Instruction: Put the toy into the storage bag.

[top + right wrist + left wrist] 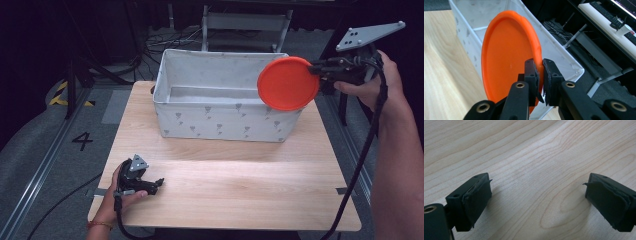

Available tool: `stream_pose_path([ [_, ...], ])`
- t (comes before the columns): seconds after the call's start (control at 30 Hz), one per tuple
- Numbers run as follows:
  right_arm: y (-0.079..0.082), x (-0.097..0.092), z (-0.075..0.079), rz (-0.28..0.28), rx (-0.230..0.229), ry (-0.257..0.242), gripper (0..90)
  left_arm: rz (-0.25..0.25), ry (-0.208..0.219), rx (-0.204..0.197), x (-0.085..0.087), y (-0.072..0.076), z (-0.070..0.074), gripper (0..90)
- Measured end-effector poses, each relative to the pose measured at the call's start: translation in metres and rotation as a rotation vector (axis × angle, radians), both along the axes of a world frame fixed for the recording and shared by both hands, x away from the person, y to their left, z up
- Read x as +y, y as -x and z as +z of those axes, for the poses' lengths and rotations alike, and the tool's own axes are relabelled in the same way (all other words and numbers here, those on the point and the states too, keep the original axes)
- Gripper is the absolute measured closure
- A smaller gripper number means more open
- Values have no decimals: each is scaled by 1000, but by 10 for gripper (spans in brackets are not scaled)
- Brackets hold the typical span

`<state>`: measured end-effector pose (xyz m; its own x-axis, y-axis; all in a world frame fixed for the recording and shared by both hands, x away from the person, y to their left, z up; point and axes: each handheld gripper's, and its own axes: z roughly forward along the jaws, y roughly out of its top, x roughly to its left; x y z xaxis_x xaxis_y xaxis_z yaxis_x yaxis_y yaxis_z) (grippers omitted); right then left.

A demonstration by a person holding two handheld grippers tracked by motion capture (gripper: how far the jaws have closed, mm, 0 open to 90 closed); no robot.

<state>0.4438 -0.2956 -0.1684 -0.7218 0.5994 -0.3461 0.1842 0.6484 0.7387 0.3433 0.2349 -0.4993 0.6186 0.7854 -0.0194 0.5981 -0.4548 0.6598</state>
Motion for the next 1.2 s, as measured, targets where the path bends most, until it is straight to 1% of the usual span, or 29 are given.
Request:
stream_pose_path([
  [0.07,-8,3,0,-10,-1,-2,826,1,-2,0,0,0,0,70],
  [0.13,-18,5,-1,-20,7,9,826,1,-2,1,0,0,0,70],
  [0.17,-22,5,-2,-30,3,15,826,2,-2,1,0,0,0,70],
  [0.27,-34,6,-5,-42,9,16,826,2,-3,0,0,0,0,70],
  [0.3,-34,6,-5,-42,9,16,826,2,-3,0,0,0,0,70],
  [0.47,-53,9,-16,-42,30,40,826,0,-3,3,0,0,0,70],
  [0.53,-58,11,-22,-30,31,57,826,0,-3,3,0,0,0,70],
  [0.57,-62,13,-27,-17,41,67,826,0,-2,3,0,0,0,70],
  [0.63,-66,15,-33,-3,45,81,825,0,-2,3,0,0,0,70],
  [0.7,-70,17,-39,3,51,85,825,0,-2,3,0,0,0,70],
  [0.77,-75,19,-44,7,55,101,825,1,-1,3,0,0,0,70],
  [0.93,-85,22,-54,16,70,105,825,1,-1,3,0,0,0,70],
  [1.03,-88,25,-62,31,80,109,826,1,-1,3,0,0,0,70],
  [1.13,-89,28,-71,60,88,129,825,1,-1,3,0,0,0,70],
  [1.2,-89,31,-76,76,105,140,825,3,0,1,0,0,0,70],
])
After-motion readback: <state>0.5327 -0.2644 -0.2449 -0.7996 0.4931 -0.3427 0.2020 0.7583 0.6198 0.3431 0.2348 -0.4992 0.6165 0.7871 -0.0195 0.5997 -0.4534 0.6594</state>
